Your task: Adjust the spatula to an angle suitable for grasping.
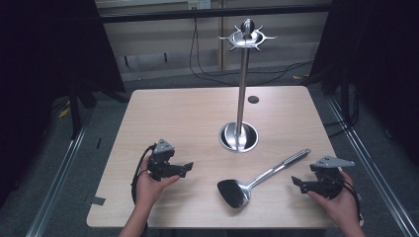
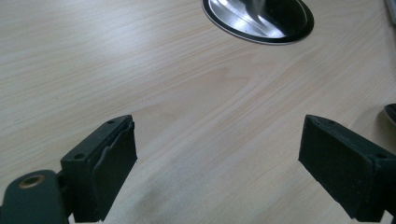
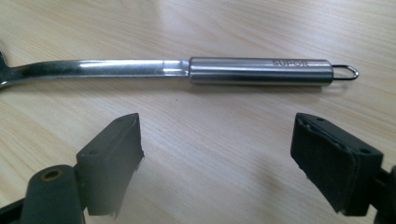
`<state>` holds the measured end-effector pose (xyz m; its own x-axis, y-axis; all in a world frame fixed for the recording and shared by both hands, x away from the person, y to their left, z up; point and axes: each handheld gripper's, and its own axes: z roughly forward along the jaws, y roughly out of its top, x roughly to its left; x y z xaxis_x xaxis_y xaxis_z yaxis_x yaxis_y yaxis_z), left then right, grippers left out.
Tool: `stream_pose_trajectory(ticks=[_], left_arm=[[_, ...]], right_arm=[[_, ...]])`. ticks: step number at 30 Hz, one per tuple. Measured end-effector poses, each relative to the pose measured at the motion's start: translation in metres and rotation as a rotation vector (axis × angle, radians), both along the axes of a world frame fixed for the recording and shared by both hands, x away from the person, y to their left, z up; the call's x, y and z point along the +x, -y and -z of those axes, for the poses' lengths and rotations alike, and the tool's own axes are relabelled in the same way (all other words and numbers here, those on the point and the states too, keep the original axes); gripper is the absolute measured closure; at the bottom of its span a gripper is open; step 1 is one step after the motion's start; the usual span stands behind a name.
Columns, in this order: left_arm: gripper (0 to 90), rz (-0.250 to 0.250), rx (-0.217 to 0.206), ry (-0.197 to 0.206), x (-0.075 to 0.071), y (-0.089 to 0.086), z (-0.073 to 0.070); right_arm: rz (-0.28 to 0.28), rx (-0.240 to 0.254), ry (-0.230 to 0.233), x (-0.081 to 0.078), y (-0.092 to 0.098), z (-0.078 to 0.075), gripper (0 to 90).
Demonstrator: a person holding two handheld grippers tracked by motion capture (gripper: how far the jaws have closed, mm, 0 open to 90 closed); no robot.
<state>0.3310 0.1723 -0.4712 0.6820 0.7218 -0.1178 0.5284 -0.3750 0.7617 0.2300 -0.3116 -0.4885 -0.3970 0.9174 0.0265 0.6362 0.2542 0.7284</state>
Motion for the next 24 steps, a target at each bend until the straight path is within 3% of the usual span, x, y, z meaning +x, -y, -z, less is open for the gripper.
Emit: stream_pose_trajectory(ticks=[1, 6, 9, 10, 13, 14, 17, 18, 21, 22, 24], left_arm=[[11.0, 0.009, 0.017, 0.003, 0.000, -0.002, 0.000], [12.2, -0.014, -0.021, -0.004, -0.001, -0.005, 0.002], [12.5, -0.018, -0.022, 0.004, -0.001, -0.005, 0.003], [12.5, -0.004, -0.004, 0.009, -0.001, -0.007, 0.002], [12.5, -0.012, -0.020, 0.010, -0.002, -0.007, 0.002], [12.5, 0.000, -0.006, 0.010, -0.002, -0.009, 0.002], [12.5, 0.006, 0.006, 0.008, -0.002, -0.010, 0.002], [12.5, -0.005, -0.012, 0.008, -0.003, -0.010, 0.003], [12.5, -0.010, -0.017, 0.007, -0.003, -0.011, 0.002], [12.5, -0.012, -0.026, 0.009, -0.003, -0.011, 0.002], [12.5, -0.011, -0.024, 0.007, -0.003, -0.011, 0.002]], right_arm=[[-0.006, 0.003, -0.005, 0.001, -0.001, 0.000, 16.4], [-0.011, -0.010, -0.003, 0.003, -0.006, -0.001, 19.6], [-0.019, -0.016, 0.010, 0.005, -0.007, -0.002, 21.2], [-0.013, -0.013, 0.013, 0.006, -0.009, -0.004, 24.5], [-0.012, -0.013, 0.011, 0.007, -0.009, -0.004, 27.8], [-0.014, -0.023, 0.011, 0.009, -0.010, -0.003, 33.9], [-0.008, -0.037, 0.015, 0.011, -0.011, -0.003, 40.0], [-0.007, -0.035, 0.014, 0.012, -0.011, -0.002, 45.4], [-0.007, -0.049, 0.011, 0.015, -0.014, -0.003, 51.4], [-0.019, -0.053, 0.006, 0.018, -0.016, -0.003, 58.5], [-0.022, -0.059, -0.002, 0.020, -0.018, -0.003, 63.7]])
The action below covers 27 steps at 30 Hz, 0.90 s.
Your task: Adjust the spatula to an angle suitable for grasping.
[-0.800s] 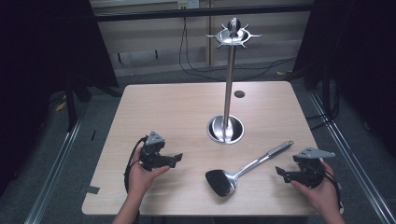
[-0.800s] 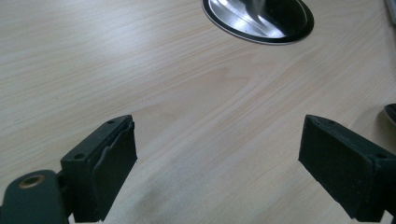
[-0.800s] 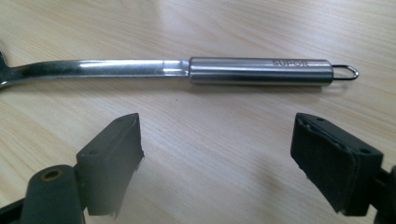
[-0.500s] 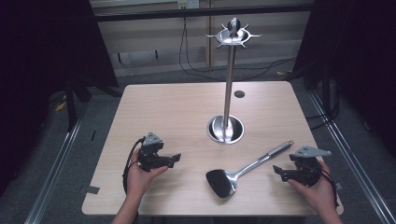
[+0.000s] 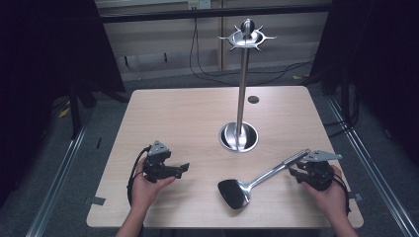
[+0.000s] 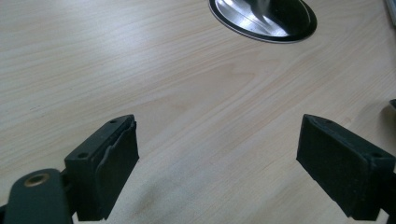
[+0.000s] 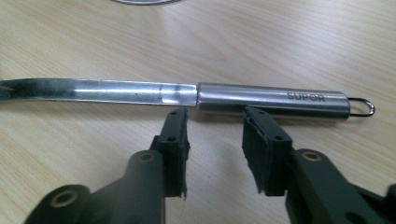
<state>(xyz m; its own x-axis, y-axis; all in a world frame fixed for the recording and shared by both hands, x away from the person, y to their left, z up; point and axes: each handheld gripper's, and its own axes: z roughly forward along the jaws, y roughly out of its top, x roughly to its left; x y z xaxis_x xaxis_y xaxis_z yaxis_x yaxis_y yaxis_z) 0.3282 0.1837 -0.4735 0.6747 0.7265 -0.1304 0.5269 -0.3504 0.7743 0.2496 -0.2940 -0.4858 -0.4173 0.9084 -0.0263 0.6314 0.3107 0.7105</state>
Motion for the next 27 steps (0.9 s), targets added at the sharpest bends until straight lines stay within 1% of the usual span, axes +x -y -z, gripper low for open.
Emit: stream_pose_trajectory(ticks=[1, 2, 3, 4, 6, 7, 8, 10, 11, 12, 15, 16, 17, 18, 20, 21, 22, 27], left_arm=[[12.5, 0.000, 0.000, 0.000, 0.000, 0.000, 0.000], [12.6, 0.000, -0.004, 0.002, 0.000, 0.000, 0.000], [12.6, 0.012, 0.010, 0.004, 0.001, -0.001, -0.001], [12.8, 0.006, -0.003, 0.011, 0.000, 0.000, -0.001], [12.9, 0.005, -0.005, 0.012, 0.000, 0.000, -0.002], [13.0, 0.005, -0.005, 0.012, 0.000, 0.000, -0.002], [13.1, 0.008, -0.006, 0.012, 0.000, 0.000, -0.001], [13.1, 0.010, -0.006, 0.011, 0.000, 0.001, -0.001], [13.1, 0.010, -0.006, 0.011, 0.000, 0.001, -0.001], [13.2, 0.020, 0.007, 0.015, 0.000, 0.000, -0.002], [13.3, 0.019, -0.003, 0.016, 0.000, 0.001, -0.002], [13.3, 0.027, 0.008, 0.016, 0.000, 0.000, -0.002], [13.3, 0.024, 0.003, 0.014, 0.000, 0.001, -0.002], [13.3, 0.024, 0.003, 0.014, 0.000, 0.001, -0.002], [13.4, 0.026, 0.004, 0.015, 0.000, 0.001, -0.002], [13.4, 0.027, 0.005, 0.015, 0.000, 0.000, -0.002], [13.5, 0.018, -0.001, 0.014, 0.000, 0.001, -0.002], [13.5, 0.016, -0.003, 0.014, 0.000, 0.000, -0.002]], right_arm=[[0.000, 0.000, 0.000, 0.000, 0.000, 0.000, 63.7], [-0.007, -0.007, -0.010, 0.001, -0.001, 0.000, 68.9], [-0.007, -0.007, -0.010, 0.001, -0.001, 0.000, 68.9], [-0.008, -0.012, -0.008, 0.002, -0.002, 0.000, 74.9], [-0.013, -0.017, -0.012, 0.002, -0.002, 0.000, 80.2], [-0.013, -0.017, -0.012, 0.002, -0.002, 0.000, 80.2], [-0.020, -0.012, -0.032, 0.003, -0.002, 0.000, 82.3], [-0.025, -0.020, -0.033, 0.004, -0.003, 0.001, 86.4], [-0.025, -0.020, -0.033, 0.004, -0.003, 0.001, 86.4], [-0.037, -0.018, -0.045, 0.005, -0.005, 0.001, 88.9], [-0.044, -0.032, -0.046, 0.007, -0.009, 0.001, 89.8], [-0.044, -0.037, -0.047, 0.008, -0.010, 0.001, 89.7], [-0.050, -0.045, -0.040, 0.010, -0.011, 0.001, 89.6], [-0.041, -0.042, -0.046, 0.011, -0.013, 0.001, 89.6], [-0.053, -0.048, -0.049, 0.014, -0.014, 0.002, 89.6], [-0.050, -0.056, -0.048, 0.015, -0.015, 0.003, 89.6], [-0.046, -0.059, -0.053, 0.016, -0.016, 0.003, 89.6], [-0.054, -0.065, -0.050, 0.020, -0.019, 0.004, 89.8]])
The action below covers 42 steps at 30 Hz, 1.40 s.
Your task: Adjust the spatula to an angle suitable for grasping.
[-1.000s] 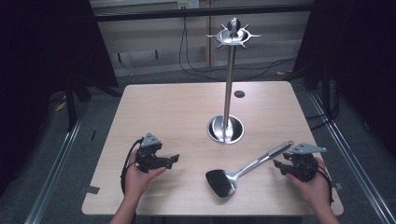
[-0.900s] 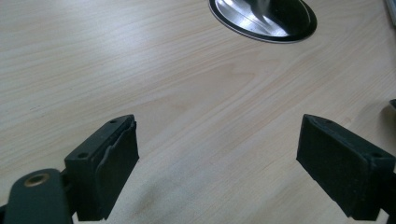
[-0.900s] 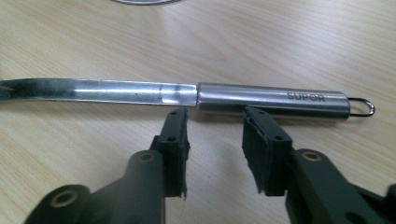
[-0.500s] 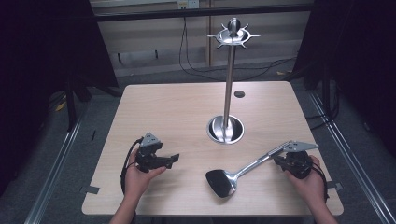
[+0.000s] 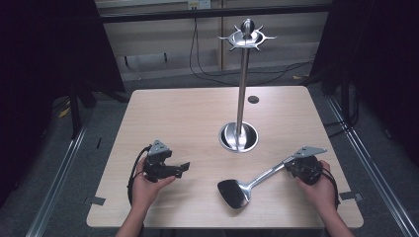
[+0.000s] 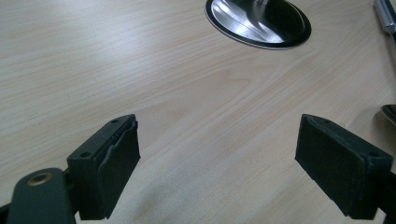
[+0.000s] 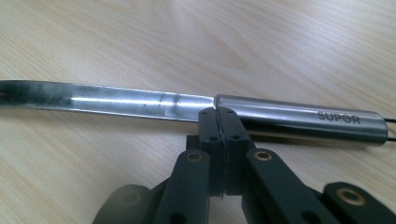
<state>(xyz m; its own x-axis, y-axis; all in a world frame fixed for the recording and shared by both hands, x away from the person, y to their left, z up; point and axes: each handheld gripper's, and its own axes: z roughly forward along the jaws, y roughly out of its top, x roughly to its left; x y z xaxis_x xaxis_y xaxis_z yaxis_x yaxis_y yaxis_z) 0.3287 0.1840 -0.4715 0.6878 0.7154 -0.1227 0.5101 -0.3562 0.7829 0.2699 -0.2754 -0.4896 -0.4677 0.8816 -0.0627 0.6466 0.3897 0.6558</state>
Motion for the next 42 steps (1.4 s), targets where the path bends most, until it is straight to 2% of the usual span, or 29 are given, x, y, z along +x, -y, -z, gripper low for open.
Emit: stream_pose_trajectory(ticks=[3, 15, 16, 18, 29, 35, 42], left_arm=[[13.6, -0.009, -0.012, -0.001, 0.000, 0.001, 0.000], [13.7, -0.008, -0.013, 0.000, 0.000, 0.001, 0.000], [13.7, 0.007, 0.003, 0.000, 0.001, -0.001, -0.001], [13.7, 0.000, -0.006, -0.002, 0.000, 0.000, 0.000], [13.7, -0.002, -0.007, 0.002, 0.001, 0.001, 0.000], [13.8, -0.002, -0.009, 0.000, 0.002, 0.000, 0.000], [13.8, 0.001, -0.016, -0.002, 0.001, 0.002, 0.000]], right_arm=[[0.004, -0.005, -0.002, 0.004, -0.003, 0.000, 89.7], [0.005, 0.001, 0.006, 0.012, -0.009, -0.001, 89.5], [-0.001, 0.002, 0.005, 0.014, -0.009, -0.002, 89.5], [0.001, 0.000, 0.005, 0.015, -0.009, -0.002, 89.5], [-0.005, -0.006, 0.002, 0.032, -0.018, -0.004, 89.1], [0.024, 0.037, -0.014, 0.042, -0.022, -0.004, 88.2], [0.044, 0.056, -0.027, 0.051, -0.026, -0.004, 87.2]])
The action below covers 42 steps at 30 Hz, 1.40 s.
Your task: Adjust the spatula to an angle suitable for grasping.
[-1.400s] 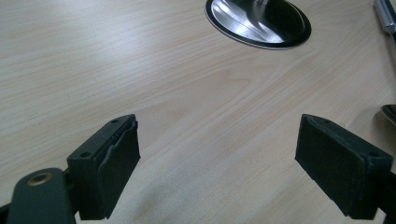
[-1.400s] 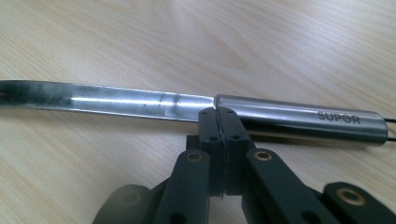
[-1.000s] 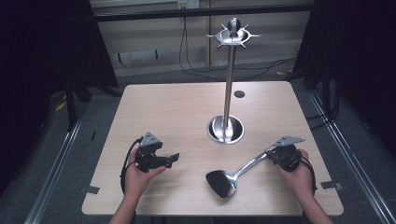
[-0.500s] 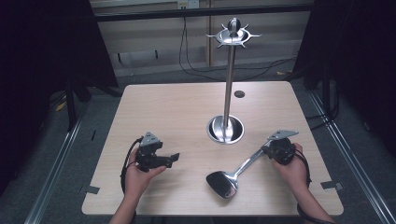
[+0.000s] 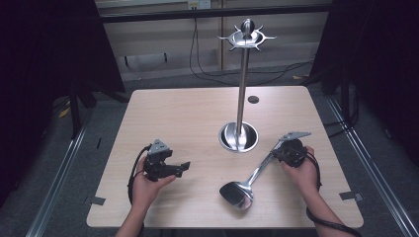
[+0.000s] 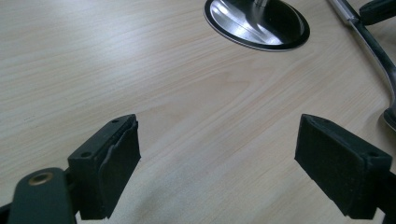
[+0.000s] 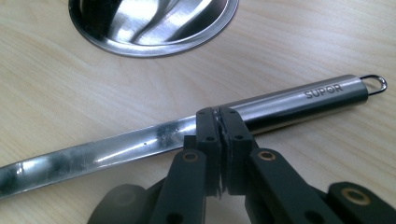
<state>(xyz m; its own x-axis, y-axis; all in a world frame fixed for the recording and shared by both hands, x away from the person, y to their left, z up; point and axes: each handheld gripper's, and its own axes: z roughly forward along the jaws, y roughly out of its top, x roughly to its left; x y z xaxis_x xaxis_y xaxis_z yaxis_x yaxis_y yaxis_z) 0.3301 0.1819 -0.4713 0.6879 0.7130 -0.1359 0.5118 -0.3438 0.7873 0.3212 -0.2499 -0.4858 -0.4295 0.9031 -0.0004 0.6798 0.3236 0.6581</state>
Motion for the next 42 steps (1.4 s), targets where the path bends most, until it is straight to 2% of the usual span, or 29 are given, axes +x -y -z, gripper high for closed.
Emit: stream_pose_trajectory(ticks=[10, 15, 28, 32, 38, 42], left_arm=[[13.8, 0.014, 0.000, -0.001, 0.001, -0.001, -0.001], [13.9, 0.013, -0.019, -0.007, 0.002, -0.002, -0.001], [14.3, 0.015, -0.046, -0.004, 0.004, -0.003, -0.003], [14.7, 0.017, -0.057, 0.000, 0.003, -0.002, -0.003], [14.7, 0.025, -0.060, -0.006, 0.003, 0.001, -0.002], [15.1, 0.037, -0.080, -0.009, 0.004, 0.003, -0.003]], right_arm=[[0.035, 0.009, -0.013, 0.012, -0.009, 0.000, 83.0], [0.052, 0.026, -0.023, 0.017, -0.012, 0.000, 82.2], [0.087, 0.018, -0.061, 0.026, -0.022, -0.003, 80.5], [0.116, 0.050, -0.079, 0.028, -0.024, -0.004, 80.1], [0.124, 0.045, -0.088, 0.033, -0.034, -0.005, 78.3], [0.135, 0.037, -0.096, 0.034, -0.040, -0.004, 76.8]])
